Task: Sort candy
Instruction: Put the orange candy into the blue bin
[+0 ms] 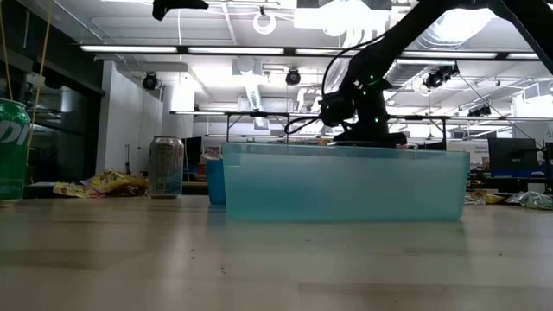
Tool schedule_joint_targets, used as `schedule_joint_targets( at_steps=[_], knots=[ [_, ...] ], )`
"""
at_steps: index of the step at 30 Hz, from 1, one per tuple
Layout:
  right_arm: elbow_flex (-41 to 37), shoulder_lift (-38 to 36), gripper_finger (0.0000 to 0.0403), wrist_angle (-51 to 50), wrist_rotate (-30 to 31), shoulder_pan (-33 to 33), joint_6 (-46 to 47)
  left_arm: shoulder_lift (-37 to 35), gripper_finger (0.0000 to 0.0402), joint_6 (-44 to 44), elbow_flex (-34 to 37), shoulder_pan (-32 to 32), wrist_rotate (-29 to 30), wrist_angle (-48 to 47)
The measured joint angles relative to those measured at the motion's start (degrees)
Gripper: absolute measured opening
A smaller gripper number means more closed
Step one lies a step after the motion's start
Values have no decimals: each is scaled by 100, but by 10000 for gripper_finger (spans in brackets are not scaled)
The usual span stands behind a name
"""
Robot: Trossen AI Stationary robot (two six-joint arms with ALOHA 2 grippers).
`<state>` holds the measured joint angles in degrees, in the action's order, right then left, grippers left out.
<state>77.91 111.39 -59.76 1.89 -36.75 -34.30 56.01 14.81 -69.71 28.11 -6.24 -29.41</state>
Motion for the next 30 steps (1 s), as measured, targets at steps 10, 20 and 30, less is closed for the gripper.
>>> schedule_joint_targets(
  at_steps=[10,20,30],
  knots=[
    [0,0,149,-20,108,0,146,0,202,0,0,0,6,0],
    [0,0,17,-102,398,55,244,0,202,-2,0,0,7,-114],
    [0,-149,2,-84,385,55,418,0,202,-49,0,0,7,-116]
  ],
)
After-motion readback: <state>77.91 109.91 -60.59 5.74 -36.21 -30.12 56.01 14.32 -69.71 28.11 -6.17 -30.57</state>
